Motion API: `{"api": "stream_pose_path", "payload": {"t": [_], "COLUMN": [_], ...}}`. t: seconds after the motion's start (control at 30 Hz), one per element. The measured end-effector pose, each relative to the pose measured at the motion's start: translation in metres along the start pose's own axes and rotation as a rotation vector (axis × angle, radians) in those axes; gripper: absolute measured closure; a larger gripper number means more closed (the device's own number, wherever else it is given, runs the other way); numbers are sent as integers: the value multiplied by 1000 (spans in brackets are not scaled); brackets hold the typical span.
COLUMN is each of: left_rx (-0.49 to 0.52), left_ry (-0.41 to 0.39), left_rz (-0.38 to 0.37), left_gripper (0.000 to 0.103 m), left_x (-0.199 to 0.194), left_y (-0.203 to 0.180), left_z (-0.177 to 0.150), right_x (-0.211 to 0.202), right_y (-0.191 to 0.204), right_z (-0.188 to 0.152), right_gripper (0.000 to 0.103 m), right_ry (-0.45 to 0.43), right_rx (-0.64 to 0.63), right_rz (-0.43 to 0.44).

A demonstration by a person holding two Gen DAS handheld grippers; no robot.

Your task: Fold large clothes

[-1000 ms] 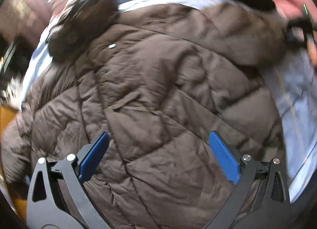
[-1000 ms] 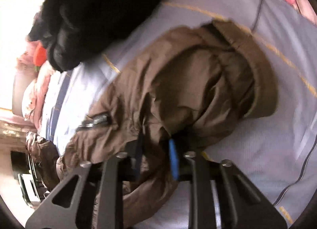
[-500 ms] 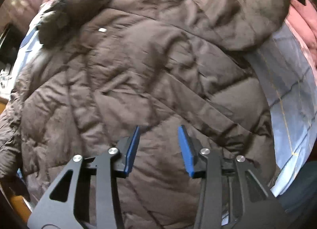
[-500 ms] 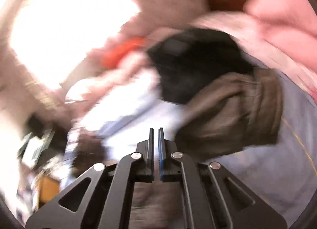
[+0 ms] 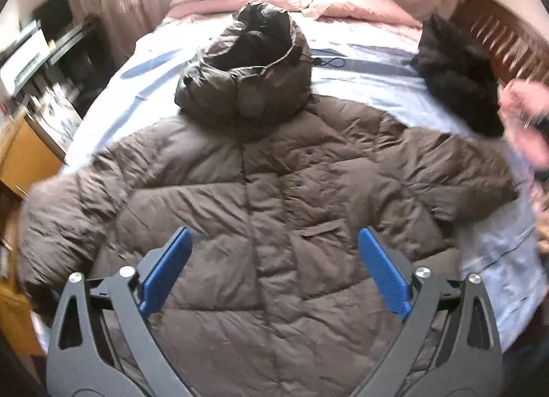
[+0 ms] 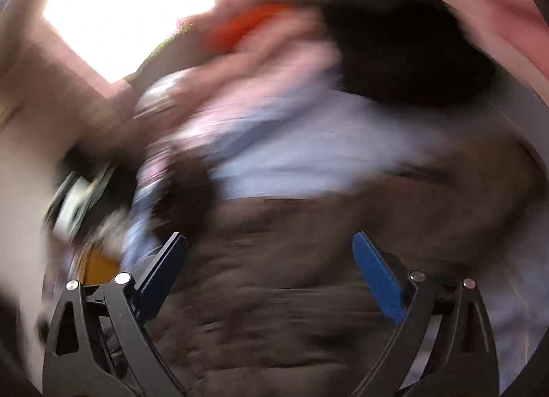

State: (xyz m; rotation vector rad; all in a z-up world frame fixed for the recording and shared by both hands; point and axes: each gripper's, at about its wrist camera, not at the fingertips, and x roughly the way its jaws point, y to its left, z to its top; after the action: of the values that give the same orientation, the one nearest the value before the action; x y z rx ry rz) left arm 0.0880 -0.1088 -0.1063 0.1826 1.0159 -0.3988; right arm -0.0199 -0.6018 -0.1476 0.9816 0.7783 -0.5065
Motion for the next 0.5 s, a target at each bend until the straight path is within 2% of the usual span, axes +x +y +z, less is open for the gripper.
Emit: {"api": "stream_pose_path", "payload": {"t": [0.03,0.1,0.13,0.17,0.23,0.33,0.4,0.43,0.47,0.5], "left_rx": [-16,-19,-13,4,62,188,260,284,295,299], "left_ry": [7,13,19,29,46,74,82,88,93,102], "left_rz": [-36,-71,-75,-74,-65,-24,6,25,35,41], "left_gripper": [2,2,2,2,2,2,2,2,2,2], "left_x": [-1,2,3,5,11,23,31,35,37,40], "left_y": [0,-5,-11,-19,-37,-63,-74,-79,-80,-81], "left_z": [0,-3,-4,-5,-7,-15,-23,-25,-27,-28], "right_x": [1,9,12,20,40,62,70,72,67,58], "right_y": [-41,-109,-130,-150,-159,-151,-144,-131,-113,-104], "right_z": [5,13,17,24,35,36,38,39,42,44], "right_gripper": [6,6,6,5,4,3,25,63,86,87], "right_ry": [10,20,21,30,71,95,74,66,47,18], "right_rx": [139,369,422,459,452,426,393,345,296,269], "right_rz": [-40,-62,-65,-60,-9,24,27,24,31,45]}}
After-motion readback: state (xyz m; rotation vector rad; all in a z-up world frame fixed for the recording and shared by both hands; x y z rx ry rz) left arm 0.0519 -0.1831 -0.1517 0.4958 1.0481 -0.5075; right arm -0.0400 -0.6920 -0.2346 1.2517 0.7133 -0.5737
